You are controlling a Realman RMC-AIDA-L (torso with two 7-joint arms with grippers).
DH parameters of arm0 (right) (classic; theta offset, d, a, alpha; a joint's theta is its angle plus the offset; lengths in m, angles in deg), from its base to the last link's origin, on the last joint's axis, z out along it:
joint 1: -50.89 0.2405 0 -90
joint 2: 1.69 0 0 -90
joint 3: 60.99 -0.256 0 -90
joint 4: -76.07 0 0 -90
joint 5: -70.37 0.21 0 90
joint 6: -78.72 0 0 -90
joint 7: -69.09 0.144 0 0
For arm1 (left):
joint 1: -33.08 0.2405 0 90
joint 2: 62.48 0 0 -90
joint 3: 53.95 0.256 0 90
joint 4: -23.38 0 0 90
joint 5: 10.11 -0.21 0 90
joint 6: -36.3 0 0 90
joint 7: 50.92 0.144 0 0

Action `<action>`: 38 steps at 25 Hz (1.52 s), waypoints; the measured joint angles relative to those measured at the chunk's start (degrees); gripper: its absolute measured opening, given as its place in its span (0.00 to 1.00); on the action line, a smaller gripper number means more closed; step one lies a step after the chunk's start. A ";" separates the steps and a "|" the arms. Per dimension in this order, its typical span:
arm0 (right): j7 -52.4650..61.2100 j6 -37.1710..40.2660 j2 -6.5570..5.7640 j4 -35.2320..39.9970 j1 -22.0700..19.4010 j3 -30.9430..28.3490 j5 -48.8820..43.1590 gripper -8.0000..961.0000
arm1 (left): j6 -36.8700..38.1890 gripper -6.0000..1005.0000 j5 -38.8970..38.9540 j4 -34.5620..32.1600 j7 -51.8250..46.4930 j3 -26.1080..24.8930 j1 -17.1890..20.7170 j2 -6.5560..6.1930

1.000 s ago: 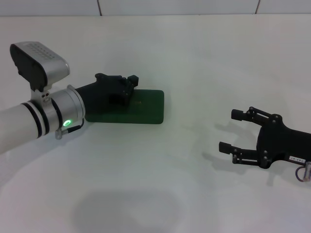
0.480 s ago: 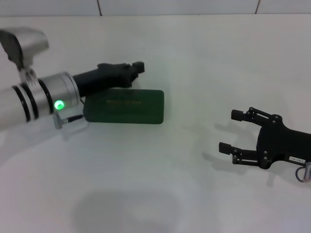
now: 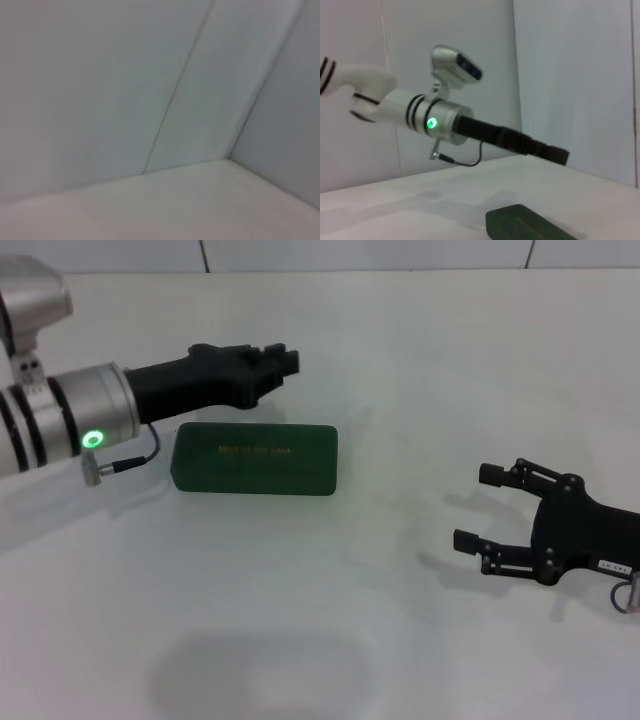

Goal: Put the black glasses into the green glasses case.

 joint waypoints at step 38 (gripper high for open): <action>0.97 2.48 0.21 -0.70 3.87 4.08 -4.11 0.91 | 32.77 0.88 -27.93 -11.53 11.01 -27.80 23.53 -1.79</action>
